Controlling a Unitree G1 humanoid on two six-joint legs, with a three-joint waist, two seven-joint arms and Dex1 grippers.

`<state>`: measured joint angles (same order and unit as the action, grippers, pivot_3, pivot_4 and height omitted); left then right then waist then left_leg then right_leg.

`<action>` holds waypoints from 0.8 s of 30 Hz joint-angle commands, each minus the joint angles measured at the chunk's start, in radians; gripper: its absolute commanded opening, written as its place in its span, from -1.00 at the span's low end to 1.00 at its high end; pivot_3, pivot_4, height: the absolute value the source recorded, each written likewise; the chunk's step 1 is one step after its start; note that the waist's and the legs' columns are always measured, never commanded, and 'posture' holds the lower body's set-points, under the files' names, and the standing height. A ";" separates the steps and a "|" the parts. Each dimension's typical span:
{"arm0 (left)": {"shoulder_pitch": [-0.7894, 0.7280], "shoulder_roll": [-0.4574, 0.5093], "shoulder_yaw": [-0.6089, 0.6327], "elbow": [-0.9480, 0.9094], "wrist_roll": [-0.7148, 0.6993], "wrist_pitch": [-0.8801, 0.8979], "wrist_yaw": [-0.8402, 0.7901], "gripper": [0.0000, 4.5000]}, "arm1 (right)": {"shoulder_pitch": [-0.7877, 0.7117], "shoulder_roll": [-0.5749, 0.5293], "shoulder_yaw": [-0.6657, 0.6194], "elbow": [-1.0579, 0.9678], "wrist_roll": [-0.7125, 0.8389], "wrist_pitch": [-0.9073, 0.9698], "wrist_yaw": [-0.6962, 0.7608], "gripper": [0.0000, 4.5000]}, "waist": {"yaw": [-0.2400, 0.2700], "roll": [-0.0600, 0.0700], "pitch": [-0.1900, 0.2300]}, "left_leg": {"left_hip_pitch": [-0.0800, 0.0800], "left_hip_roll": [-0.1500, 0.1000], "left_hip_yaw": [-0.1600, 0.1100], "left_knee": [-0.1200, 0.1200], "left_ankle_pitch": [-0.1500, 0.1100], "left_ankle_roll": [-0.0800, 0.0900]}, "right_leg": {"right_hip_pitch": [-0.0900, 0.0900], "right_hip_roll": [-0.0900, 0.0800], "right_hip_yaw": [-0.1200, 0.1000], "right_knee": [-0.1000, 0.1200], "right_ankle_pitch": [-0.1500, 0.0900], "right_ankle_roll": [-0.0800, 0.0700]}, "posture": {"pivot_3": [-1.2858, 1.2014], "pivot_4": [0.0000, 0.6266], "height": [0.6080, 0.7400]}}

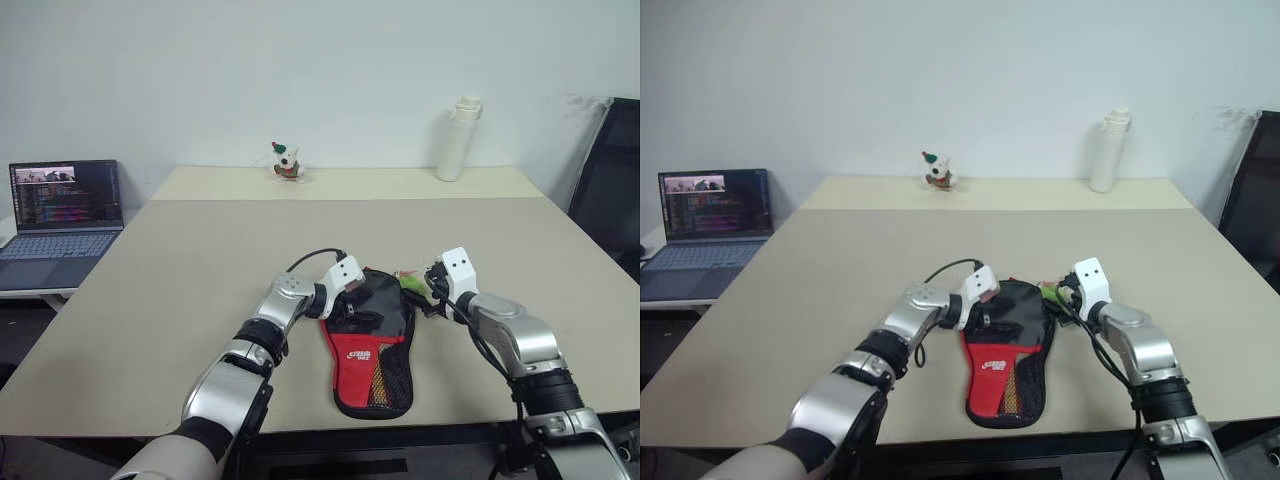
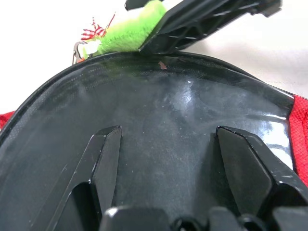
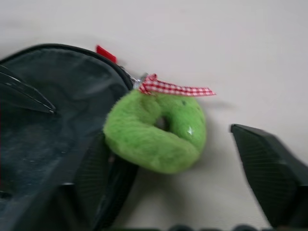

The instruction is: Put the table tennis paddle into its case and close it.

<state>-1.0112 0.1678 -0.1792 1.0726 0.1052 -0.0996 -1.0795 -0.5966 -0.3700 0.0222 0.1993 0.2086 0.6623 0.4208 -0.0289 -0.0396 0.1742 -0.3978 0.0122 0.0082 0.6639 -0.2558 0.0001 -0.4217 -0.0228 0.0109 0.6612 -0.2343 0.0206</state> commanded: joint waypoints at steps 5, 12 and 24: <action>-0.026 -0.017 -0.032 0.080 0.035 -0.034 0.025 0.52 | -0.029 -0.001 -0.027 -0.007 -0.004 -0.026 -0.011 -0.49 | 0.000 0.000 0.000 | 0.000 0.000 0.000 0.000 0.000 0.000 | 0.000 0.000 0.000 0.000 0.000 0.000 | 0.03 -0.52 1.00; -0.022 -0.031 -0.037 0.143 0.040 -0.008 0.009 0.52 | -0.029 -0.022 -0.045 -0.030 -0.004 -0.019 -0.016 -0.99 | 0.000 0.001 -0.001 | 0.001 0.000 0.000 0.000 0.000 0.000 | 0.001 0.000 0.000 0.000 0.000 0.000 | 0.03 -0.52 1.00; 0.039 -0.027 -0.085 0.160 0.086 -0.113 -0.040 0.52 | 0.183 -0.174 -0.117 -0.381 0.064 0.173 0.031 -0.99 | 0.008 0.004 -0.005 | 0.001 0.000 -0.001 0.000 0.000 0.000 | 0.002 0.000 0.000 -0.002 0.000 0.001 | 0.03 -0.52 1.00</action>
<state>-1.0282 0.1363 -0.1931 1.1789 0.1166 -0.2201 -1.0917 -0.4222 -0.5157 -0.0476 -0.0976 0.2568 0.8098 0.4411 -0.0214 -0.0354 0.1694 -0.3971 0.0118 0.0074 0.6637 -0.2559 0.0002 -0.4195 -0.0230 0.0106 0.6594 -0.2350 0.0218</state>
